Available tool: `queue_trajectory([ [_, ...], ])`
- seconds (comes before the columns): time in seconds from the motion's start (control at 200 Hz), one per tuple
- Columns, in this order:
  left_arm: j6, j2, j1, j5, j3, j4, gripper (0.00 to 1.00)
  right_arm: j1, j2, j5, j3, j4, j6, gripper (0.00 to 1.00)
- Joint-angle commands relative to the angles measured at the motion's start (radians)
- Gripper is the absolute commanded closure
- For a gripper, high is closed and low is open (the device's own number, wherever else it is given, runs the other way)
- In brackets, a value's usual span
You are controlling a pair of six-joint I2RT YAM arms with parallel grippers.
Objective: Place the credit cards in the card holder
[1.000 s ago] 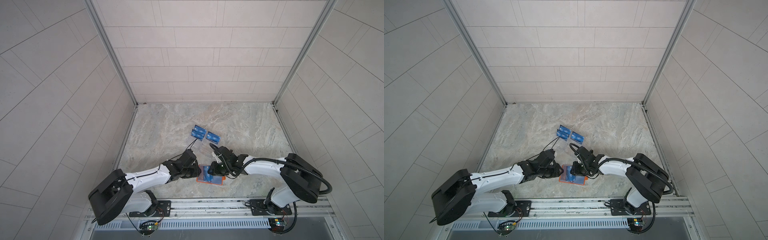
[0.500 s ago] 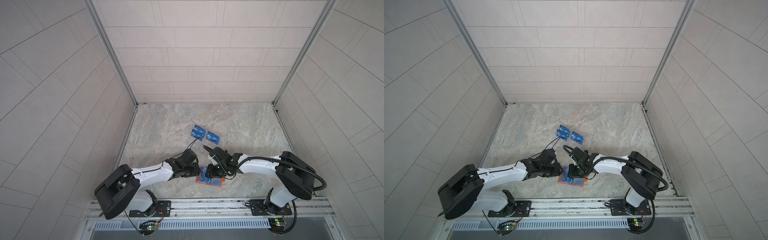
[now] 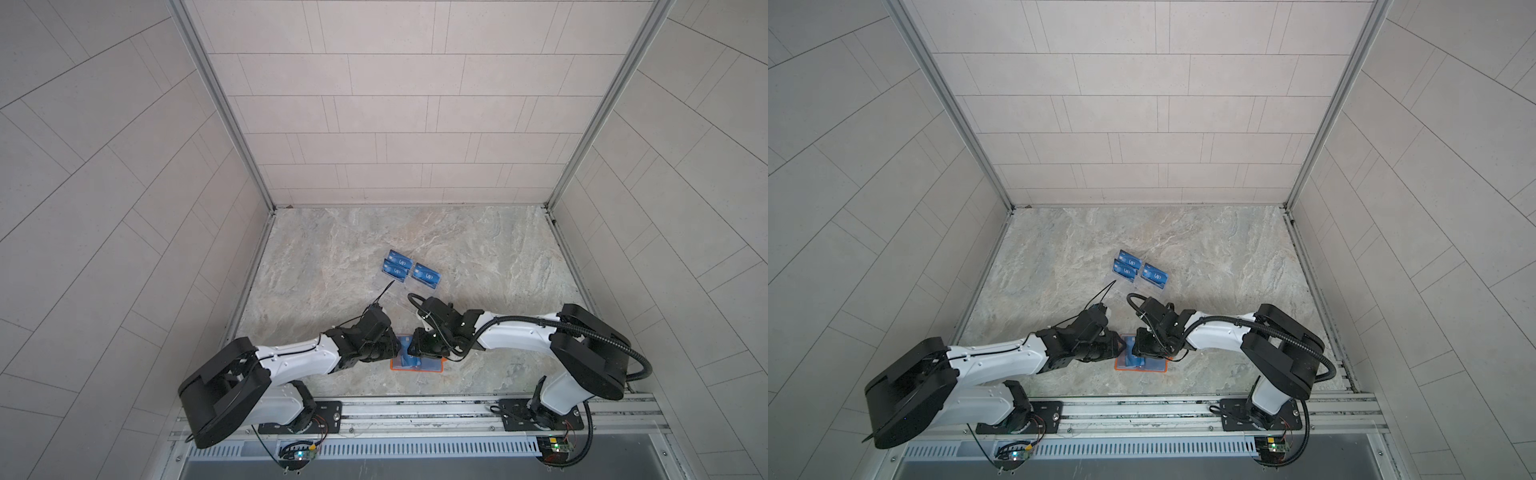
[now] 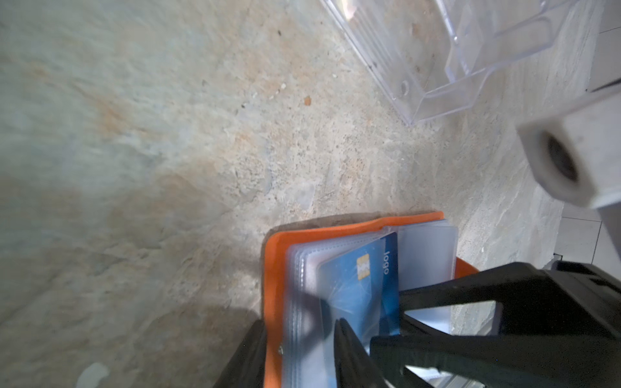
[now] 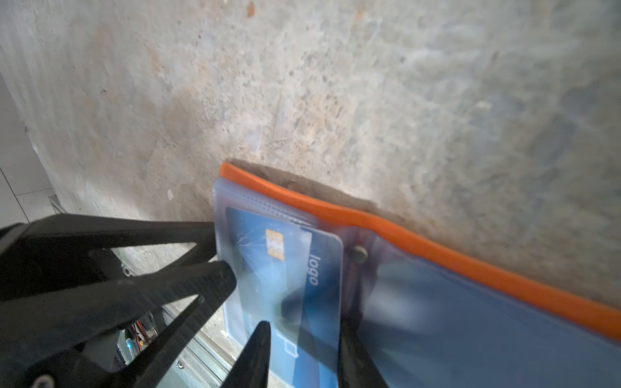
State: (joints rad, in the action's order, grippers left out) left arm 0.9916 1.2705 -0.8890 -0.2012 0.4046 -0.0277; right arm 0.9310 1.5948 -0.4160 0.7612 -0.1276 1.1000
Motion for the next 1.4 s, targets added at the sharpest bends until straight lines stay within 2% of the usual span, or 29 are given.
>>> queue_trajectory([
  [0.0,0.066,-0.016,-0.033,0.027,-0.023,0.017,0.62,0.027,-0.022,0.072,0.022,-0.087,0.042,0.63],
  [0.125,0.085,-0.029,-0.042,0.043,-0.033,0.025,0.62,0.052,-0.025,0.125,0.08,-0.221,-0.015,0.62],
  [0.275,0.09,-0.032,-0.043,0.051,-0.043,0.021,0.62,0.061,-0.049,0.122,0.092,-0.25,-0.052,0.6],
  [0.41,0.094,-0.023,-0.042,0.047,-0.049,0.006,0.63,0.062,-0.051,0.082,0.089,-0.233,-0.089,0.58],
  [0.596,0.098,-0.016,-0.048,0.044,-0.05,-0.003,0.63,0.07,-0.008,0.012,0.08,-0.144,-0.071,0.58],
  [0.881,0.102,-0.014,-0.05,0.039,-0.054,-0.015,0.63,0.08,0.014,0.002,0.089,-0.108,-0.065,0.58],
  [1.151,0.095,-0.016,-0.051,0.045,-0.05,0.004,0.63,0.077,-0.031,0.132,0.133,-0.307,-0.136,0.58],
  [1.392,0.092,-0.005,-0.053,0.041,-0.041,0.007,0.63,0.077,-0.004,0.117,0.128,-0.264,-0.135,0.57],
])
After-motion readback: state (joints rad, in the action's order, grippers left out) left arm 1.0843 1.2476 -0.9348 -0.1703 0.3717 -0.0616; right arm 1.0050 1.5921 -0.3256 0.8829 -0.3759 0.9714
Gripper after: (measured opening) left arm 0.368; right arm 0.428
